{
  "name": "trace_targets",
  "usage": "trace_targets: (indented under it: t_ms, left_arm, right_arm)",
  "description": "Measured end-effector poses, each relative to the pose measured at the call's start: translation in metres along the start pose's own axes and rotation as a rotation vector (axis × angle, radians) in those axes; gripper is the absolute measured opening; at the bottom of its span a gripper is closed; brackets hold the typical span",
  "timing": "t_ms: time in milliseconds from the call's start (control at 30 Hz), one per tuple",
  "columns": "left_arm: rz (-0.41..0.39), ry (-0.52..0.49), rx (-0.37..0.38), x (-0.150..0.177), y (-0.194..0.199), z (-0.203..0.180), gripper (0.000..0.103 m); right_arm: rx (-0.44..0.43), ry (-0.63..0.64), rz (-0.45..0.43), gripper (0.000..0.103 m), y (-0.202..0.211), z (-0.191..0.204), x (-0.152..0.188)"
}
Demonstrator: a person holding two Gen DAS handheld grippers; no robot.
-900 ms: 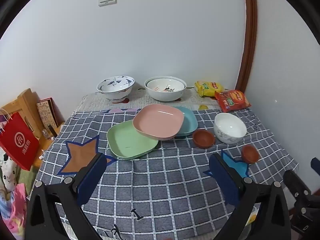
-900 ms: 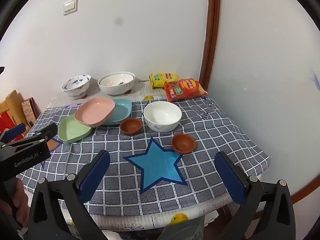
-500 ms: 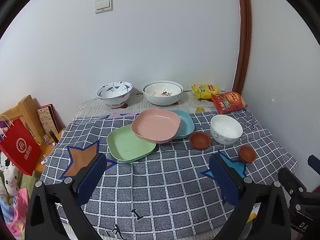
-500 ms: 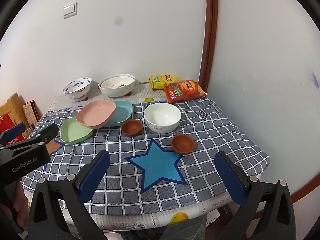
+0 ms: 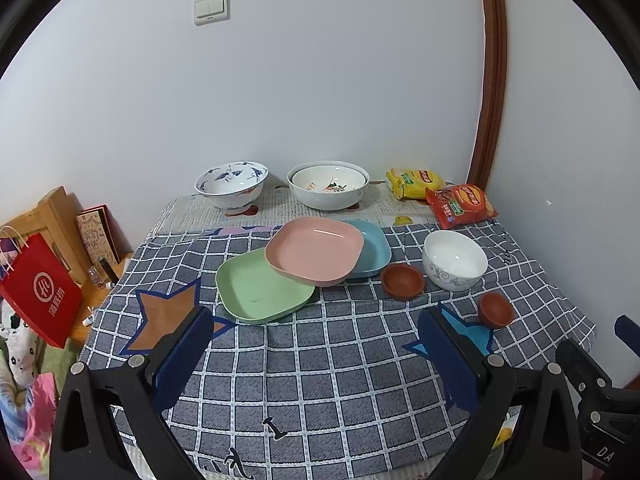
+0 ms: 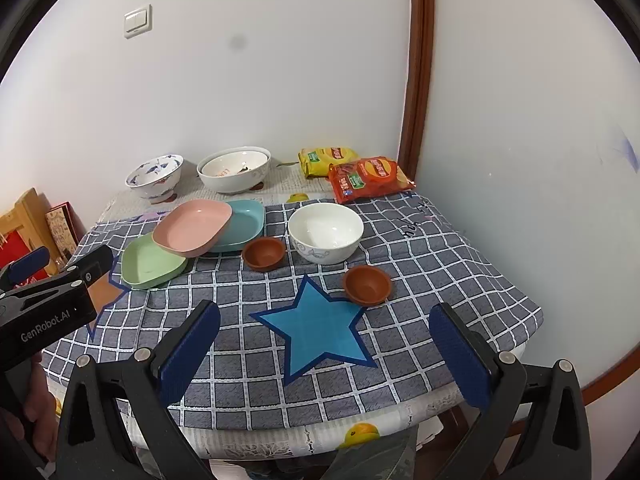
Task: Organize plates and bowls
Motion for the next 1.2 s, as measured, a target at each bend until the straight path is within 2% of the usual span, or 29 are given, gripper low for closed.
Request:
trace_targets:
  t_ms: [1200]
  left_arm:
    - [-0.006,0.025,0.004,-0.0027,0.0041,0.0003,0.103]
  right_arm:
    - [-0.02,-0.027,-0.017,0.103,0.0057,0.0001,0.002]
Point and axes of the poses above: each gripper's, at about its wrist camera, not at the fingertips, and y roughly against the way its jaws point, z to its left, x to its underside, the point moved 3 cm from there along -y, roughly the way its jaws point, and after that the axes turned 3 degrees about -y, right-handed, at the moved point
